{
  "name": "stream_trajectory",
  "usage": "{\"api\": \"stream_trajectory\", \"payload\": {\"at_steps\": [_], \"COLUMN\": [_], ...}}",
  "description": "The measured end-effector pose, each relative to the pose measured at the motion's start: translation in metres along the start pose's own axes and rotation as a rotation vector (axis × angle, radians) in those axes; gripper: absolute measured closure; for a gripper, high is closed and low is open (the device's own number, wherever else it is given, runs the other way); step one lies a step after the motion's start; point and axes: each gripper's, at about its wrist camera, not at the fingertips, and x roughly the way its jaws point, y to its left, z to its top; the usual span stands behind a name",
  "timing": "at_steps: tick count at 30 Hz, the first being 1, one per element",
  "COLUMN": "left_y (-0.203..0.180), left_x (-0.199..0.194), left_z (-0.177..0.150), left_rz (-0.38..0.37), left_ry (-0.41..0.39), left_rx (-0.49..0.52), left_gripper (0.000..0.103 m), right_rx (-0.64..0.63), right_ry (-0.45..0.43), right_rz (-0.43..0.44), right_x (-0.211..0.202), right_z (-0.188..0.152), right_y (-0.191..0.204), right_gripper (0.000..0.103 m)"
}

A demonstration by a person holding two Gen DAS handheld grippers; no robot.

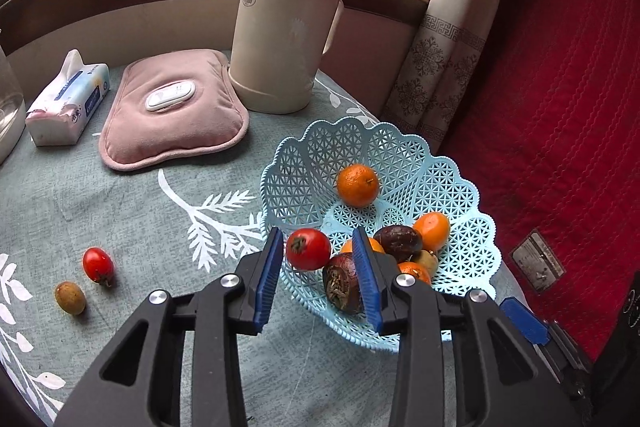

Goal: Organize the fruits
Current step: 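Lower the cherry tomato into the blue basket and open the left gripper, then withdraw the open left gripper toward the small brown longan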

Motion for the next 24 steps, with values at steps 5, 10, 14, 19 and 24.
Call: {"api": "stream_trajectory", "payload": {"at_steps": [5,10,14,19,24], "left_y": [0.005,0.012,0.015,0.018,0.028], "left_x": [-0.004,-0.009,-0.014,-0.021,-0.028], "left_z": [-0.002,-0.006,-0.009,-0.011,-0.016], "left_rz": [0.006,0.020,0.035,0.065,0.082], "left_ry": [-0.005,-0.006,-0.014,-0.029,-0.037], "left_rx": [-0.012,-0.028,-0.036,-0.030,-0.048], "left_gripper": [0.060,0.058,0.050,0.041,0.040], "right_rx": [0.002,0.003,0.002,0.000,-0.002], "right_ry": [0.007,0.010,0.011,0.011,0.013], "right_rz": [0.001,0.001,0.002,0.005,0.017], "right_x": [0.001,0.001,0.000,-0.001,-0.003], "right_z": [-0.001,-0.002,-0.003,-0.005,-0.006], "right_y": [0.001,0.002,0.003,0.006,0.010], "right_gripper": [0.032,0.032,0.032,0.032,0.032]}}
